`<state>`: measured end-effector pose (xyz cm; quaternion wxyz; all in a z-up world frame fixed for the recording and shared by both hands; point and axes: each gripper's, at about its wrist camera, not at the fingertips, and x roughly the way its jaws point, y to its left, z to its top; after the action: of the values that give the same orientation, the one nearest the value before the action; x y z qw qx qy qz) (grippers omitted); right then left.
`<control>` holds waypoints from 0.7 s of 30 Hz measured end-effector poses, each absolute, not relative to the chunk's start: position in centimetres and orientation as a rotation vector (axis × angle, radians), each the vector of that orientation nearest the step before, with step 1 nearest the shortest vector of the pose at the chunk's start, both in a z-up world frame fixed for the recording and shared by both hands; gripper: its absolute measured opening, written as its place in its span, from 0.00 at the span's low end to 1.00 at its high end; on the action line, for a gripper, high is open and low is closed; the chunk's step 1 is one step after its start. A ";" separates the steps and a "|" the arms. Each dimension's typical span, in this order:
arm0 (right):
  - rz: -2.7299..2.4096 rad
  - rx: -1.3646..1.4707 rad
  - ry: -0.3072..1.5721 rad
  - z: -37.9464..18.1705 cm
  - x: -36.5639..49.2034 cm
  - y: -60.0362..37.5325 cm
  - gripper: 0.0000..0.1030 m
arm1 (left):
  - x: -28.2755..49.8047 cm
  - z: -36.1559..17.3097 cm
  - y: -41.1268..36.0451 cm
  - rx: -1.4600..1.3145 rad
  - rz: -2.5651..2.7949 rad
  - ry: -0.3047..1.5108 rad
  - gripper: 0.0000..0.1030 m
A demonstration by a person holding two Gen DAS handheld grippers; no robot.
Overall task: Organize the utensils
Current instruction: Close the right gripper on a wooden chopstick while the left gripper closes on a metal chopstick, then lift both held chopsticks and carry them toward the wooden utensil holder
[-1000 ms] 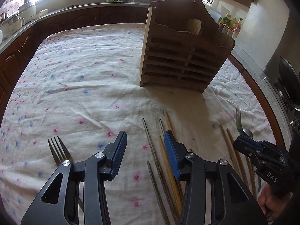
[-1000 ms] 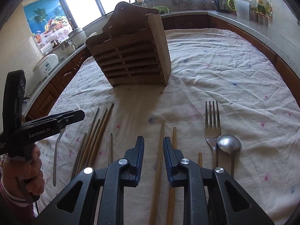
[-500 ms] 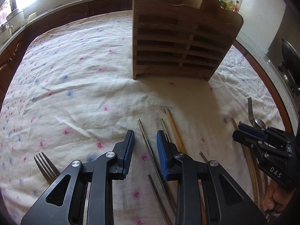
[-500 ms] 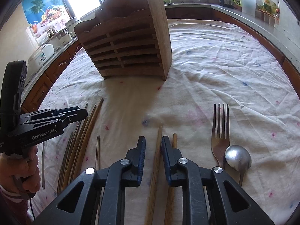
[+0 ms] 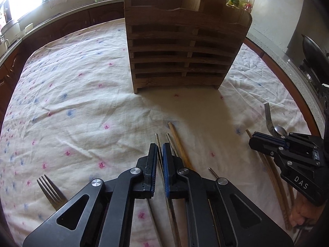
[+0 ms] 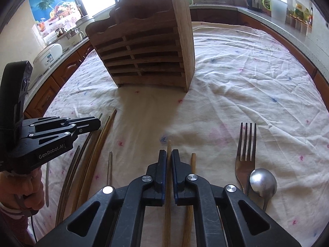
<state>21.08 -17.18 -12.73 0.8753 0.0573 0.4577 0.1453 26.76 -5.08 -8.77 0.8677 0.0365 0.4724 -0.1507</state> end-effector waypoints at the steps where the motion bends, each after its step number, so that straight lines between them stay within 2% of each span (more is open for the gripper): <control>1: 0.307 0.131 0.945 -12.4 20.8 -17.3 0.05 | 26.4 -8.2 -5.0 0.067 -0.322 0.976 0.04; 21: 0.359 0.211 0.682 -2.2 14.9 -19.5 0.05 | 17.5 3.7 -1.3 -0.057 -0.378 0.694 0.04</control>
<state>14.93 -19.45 -2.25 0.9212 0.1029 0.3321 0.1746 17.52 -1.33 3.71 0.9225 -0.0279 0.3380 -0.1841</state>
